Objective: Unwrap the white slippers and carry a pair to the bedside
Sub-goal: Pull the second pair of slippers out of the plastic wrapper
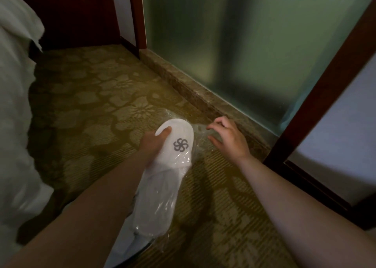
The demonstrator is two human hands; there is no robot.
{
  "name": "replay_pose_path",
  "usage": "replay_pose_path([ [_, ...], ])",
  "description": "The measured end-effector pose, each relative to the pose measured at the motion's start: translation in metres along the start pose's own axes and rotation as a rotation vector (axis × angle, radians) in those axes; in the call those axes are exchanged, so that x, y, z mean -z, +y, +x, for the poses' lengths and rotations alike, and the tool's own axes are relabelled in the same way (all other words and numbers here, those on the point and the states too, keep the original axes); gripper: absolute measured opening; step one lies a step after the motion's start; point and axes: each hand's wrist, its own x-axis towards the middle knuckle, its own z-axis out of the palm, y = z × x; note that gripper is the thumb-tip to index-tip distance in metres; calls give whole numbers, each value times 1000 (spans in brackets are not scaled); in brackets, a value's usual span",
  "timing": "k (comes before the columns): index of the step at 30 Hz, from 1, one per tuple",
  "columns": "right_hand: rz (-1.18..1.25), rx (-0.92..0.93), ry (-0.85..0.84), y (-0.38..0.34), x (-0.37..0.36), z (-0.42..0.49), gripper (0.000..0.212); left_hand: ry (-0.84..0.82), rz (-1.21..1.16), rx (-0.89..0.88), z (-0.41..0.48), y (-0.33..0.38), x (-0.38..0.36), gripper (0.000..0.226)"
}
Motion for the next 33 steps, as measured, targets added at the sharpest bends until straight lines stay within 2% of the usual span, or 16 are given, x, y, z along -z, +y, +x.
replay_pose_path([
  [5,-54,40,-13,-3,-2,1,21,-46,45,10,2,-3,-3,63],
  [10,-101,78,-105,-2,-3,-2,35,-62,62,-13,4,-4,-4,59],
  [15,-86,94,-22,0,0,-4,19,-88,155,-42,4,-6,-7,63],
  [22,74,-91,48,2,-2,-1,17,-131,206,-105,1,-7,-10,56],
  [28,110,-208,6,14,-5,-6,15,-199,270,-207,-5,-6,-14,52],
  [33,146,-360,56,23,-4,-4,16,-260,292,-283,-8,-6,-16,45],
])
